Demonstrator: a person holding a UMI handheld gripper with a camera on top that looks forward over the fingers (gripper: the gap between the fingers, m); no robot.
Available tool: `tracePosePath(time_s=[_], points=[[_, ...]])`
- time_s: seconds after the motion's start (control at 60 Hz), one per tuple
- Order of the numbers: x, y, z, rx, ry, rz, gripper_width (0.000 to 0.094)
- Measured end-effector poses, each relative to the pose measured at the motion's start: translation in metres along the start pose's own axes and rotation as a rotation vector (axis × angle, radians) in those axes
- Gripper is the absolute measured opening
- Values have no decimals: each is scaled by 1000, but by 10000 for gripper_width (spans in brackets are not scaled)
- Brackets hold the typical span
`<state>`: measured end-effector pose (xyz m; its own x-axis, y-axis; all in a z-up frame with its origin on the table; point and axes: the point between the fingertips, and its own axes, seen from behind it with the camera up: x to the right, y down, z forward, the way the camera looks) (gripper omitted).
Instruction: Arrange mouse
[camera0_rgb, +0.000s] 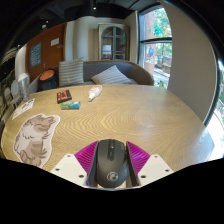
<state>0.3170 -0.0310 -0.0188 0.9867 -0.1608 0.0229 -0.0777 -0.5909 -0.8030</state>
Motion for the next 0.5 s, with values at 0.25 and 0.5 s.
tracePosePath(time_s=[0.25, 0.5], points=[[-12, -35, -15, 86, 2, 88, 383], [-150, -126, -67, 241, -61, -6, 381]])
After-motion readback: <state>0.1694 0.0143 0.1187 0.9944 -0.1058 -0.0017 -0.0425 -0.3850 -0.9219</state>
